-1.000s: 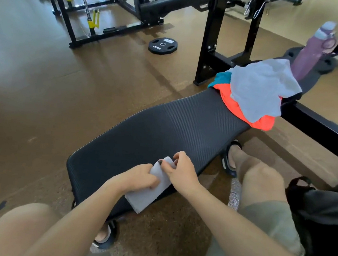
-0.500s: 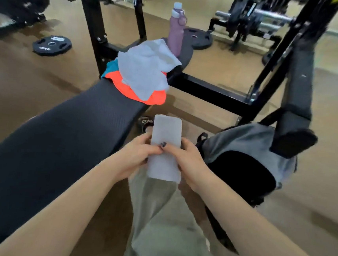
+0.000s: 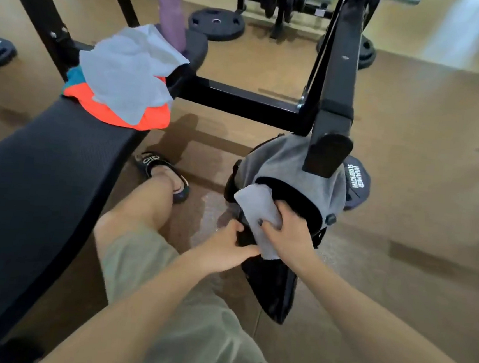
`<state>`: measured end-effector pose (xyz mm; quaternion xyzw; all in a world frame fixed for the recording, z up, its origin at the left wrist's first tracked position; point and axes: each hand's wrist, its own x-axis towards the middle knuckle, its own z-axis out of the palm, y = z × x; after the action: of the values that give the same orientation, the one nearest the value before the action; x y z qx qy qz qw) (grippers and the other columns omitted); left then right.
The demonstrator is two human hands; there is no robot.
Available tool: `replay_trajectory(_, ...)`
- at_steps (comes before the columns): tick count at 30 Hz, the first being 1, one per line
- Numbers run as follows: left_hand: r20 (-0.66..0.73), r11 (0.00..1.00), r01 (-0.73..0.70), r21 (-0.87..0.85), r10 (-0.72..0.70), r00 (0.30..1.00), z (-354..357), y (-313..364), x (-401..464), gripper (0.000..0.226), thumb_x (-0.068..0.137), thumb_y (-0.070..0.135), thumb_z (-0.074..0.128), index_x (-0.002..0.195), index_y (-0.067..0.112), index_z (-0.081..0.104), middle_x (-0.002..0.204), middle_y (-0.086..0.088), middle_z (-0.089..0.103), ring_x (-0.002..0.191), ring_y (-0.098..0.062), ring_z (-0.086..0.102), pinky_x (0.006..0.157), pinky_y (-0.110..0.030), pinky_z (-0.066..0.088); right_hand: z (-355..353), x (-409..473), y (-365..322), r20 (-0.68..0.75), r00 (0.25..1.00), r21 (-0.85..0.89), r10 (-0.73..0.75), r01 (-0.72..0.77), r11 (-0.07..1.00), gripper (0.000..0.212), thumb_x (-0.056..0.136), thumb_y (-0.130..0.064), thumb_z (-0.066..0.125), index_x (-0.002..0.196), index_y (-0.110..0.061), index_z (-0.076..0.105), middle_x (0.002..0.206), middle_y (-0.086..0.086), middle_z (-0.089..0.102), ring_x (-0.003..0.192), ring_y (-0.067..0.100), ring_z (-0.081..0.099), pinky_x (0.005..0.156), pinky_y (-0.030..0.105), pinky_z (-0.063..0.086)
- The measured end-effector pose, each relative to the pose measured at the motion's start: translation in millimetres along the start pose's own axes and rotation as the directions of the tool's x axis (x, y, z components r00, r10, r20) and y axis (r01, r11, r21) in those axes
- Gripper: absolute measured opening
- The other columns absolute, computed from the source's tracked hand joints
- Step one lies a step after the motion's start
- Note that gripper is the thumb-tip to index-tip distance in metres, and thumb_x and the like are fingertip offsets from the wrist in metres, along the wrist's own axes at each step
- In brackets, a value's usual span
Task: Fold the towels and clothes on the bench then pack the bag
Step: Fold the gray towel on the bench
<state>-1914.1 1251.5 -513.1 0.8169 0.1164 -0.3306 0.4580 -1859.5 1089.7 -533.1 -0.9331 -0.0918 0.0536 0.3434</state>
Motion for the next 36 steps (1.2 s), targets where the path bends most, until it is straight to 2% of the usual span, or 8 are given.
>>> replay_trajectory(2, 0.065, 1.0, -0.002, 0.009, 0.001, 0.998, 14, 0, 4, 0.063, 0.092, 0.06, 0.056, 0.143, 0.043, 0.024, 0.129, -0.025, 0.055, 0.06, -0.007, 0.057, 0.052, -0.026, 0.04, -3, 5, 4, -0.006, 1.0, -0.011, 0.001, -0.001, 1.0, 0.025, 0.089, -0.017, 0.066, 0.11, -0.005, 0.058, 0.085, 0.008, 0.062, 0.076, 0.025, 0.062, 0.058, 0.025, 0.039)
replay_trajectory(4, 0.056, 0.997, 0.005, -0.083, -0.001, 0.998, 27, 3, 6, 0.057, 0.096, 0.054, 0.057, 0.137, 0.034, 0.023, 0.086, -0.016, 0.06, 0.039, -0.006, 0.04, 0.042, -0.023, 0.03, -6, 7, 5, 0.007, 0.998, 0.05, 0.069, -0.069, 0.996, 0.026, 0.088, -0.017, 0.068, 0.11, -0.006, 0.057, 0.085, 0.005, 0.06, 0.076, 0.021, 0.057, 0.058, 0.023, 0.038)
replay_trajectory(6, -0.015, 0.992, -0.014, -0.125, 0.012, 1.0, 34, 3, 11, 0.061, 0.093, 0.052, 0.063, 0.129, 0.024, 0.024, 0.085, -0.005, 0.053, 0.053, -0.007, 0.05, 0.047, -0.022, 0.031, -10, 2, 7, 0.007, 0.998, 0.1, 0.062, -0.062, 0.993, 0.024, 0.087, -0.016, 0.067, 0.108, -0.009, 0.057, 0.084, 0.002, 0.06, 0.074, 0.016, 0.056, 0.06, 0.025, 0.04)
replay_trajectory(10, -0.069, 0.992, 0.018, -0.128, -0.027, 0.997, 38, -7, 19, 0.086, 0.07, 0.061, 0.08, 0.124, 0.028, 0.022, 0.135, -0.003, 0.041, 0.117, -0.025, 0.053, 0.081, -0.033, 0.052, -23, -17, 11, -0.056, 0.986, 0.079, -0.157, 0.162, 0.984, 0.033, 0.09, -0.014, 0.065, 0.122, -0.012, 0.056, 0.103, 0.002, 0.059, 0.084, 0.015, 0.055, 0.069, 0.027, 0.044)
replay_trajectory(17, -0.285, 0.999, -0.018, -0.027, 0.009, 0.958, 49, 15, 26, 0.107, 0.061, 0.068, 0.082, 0.14, 0.029, 0.02, 0.141, -0.012, 0.039, 0.122, -0.033, 0.051, 0.084, -0.035, 0.044, -32, -25, 22, -0.161, 0.967, -0.084, -0.196, 0.184, 0.979, 0.033, 0.092, -0.015, 0.065, 0.123, -0.013, 0.056, 0.106, 0.003, 0.056, 0.09, 0.022, 0.054, 0.065, 0.043, 0.053)
replay_trajectory(24, -0.309, 0.973, 0.127, 0.194, -0.062, 0.949, 65, 25, 31, 0.129, 0.058, 0.08, 0.074, 0.152, 0.024, 0.005, 0.151, -0.021, 0.026, 0.131, -0.038, 0.048, 0.098, -0.047, 0.051, -41, -23, 22, -0.201, 0.979, 0.139, -0.041, 0.07, 0.988, 0.026, 0.09, -0.018, 0.066, 0.113, -0.016, 0.055, 0.099, -0.002, 0.057, 0.086, 0.011, 0.051, 0.07, 0.019, 0.037)
replay_trajectory(29, -0.305, 0.956, 0.123, 0.265, -0.038, 0.952, 73, 33, 32, 0.106, 0.079, 0.048, 0.076, 0.153, 0.021, 0.004, 0.157, -0.026, 0.015, 0.119, -0.04, 0.058, 0.084, -0.041, 0.052, -46, -25, 24, -0.185, 0.966, -0.02, -0.178, 0.177, 0.984, 0.032, 0.089, -0.012, 0.068, 0.12, -0.01, 0.059, 0.1, 0.002, 0.058, 0.088, 0.018, 0.054, 0.067, 0.022, 0.04)
replay_trajectory(36, -0.238, 0.969, 0.07, 0.237, -0.012, 0.971, 43, -6, 38, 0.078, 0.088, 0.014, 0.059, 0.148, 0.029, 0.012, 0.145, -0.03, 0.032, 0.093, -0.042, 0.061, 0.076, -0.04, 0.052, -26, -20, 32, 0.267, 0.952, -0.096, 0.151, -0.13, 0.987, 0.048, 0.069, -0.033, 0.065, 0.109, -0.008, 0.055, 0.087, 0.011, 0.059, 0.083, 0.036, 0.062, 0.063, 0.034, 0.039)
